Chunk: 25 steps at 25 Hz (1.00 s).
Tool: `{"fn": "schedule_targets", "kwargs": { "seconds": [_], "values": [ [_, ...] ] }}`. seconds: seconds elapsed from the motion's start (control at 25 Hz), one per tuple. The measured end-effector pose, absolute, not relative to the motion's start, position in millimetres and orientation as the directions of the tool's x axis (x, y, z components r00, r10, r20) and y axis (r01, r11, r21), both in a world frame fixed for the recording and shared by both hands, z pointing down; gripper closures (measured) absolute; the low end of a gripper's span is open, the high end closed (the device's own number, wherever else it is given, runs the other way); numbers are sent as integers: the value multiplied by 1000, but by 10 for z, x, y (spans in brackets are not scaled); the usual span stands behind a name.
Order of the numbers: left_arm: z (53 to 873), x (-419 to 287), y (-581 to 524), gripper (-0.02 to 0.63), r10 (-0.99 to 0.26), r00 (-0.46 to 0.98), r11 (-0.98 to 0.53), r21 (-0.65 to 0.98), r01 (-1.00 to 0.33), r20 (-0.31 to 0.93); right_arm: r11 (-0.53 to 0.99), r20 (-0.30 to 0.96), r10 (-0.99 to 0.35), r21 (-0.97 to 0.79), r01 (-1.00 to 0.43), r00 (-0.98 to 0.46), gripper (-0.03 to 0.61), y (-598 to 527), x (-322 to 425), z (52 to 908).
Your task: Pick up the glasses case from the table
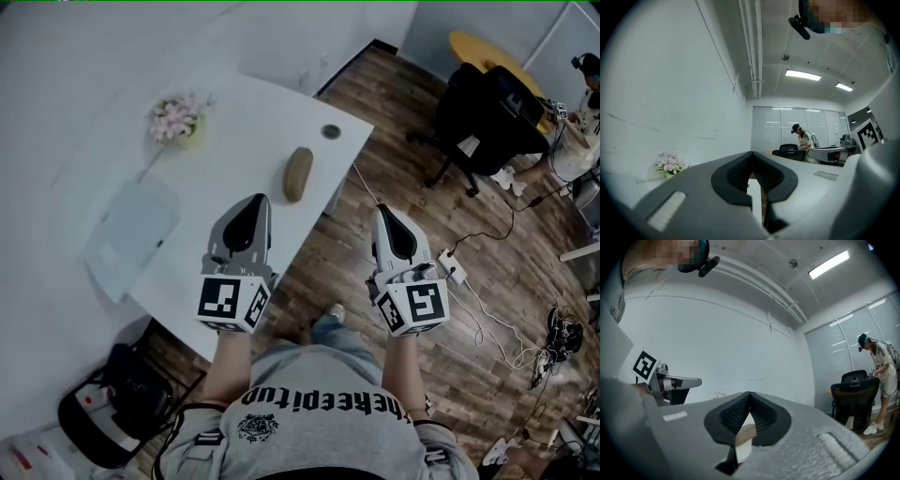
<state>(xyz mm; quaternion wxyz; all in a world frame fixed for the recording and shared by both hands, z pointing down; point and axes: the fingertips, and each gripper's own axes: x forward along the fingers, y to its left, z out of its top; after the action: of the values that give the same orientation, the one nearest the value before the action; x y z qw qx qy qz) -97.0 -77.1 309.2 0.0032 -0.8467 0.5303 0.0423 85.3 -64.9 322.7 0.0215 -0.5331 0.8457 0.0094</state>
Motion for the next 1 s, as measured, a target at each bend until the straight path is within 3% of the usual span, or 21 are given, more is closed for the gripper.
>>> {"fn": "schedule_targets", "kwargs": {
  "seconds": [0.48, 1.0],
  "values": [
    [3021, -605, -809, 595, -914, 390, -392, 1, -920, -113, 518, -52, -855, -6, -856, -517, 577, -967, 1197, 3205],
    [2871, -680, -575, 595, -955, 268, -262, -67, -963, -130, 632, -86, -773, -7, -775, -629, 577, -1133, 1024, 3130]
  ]
}}
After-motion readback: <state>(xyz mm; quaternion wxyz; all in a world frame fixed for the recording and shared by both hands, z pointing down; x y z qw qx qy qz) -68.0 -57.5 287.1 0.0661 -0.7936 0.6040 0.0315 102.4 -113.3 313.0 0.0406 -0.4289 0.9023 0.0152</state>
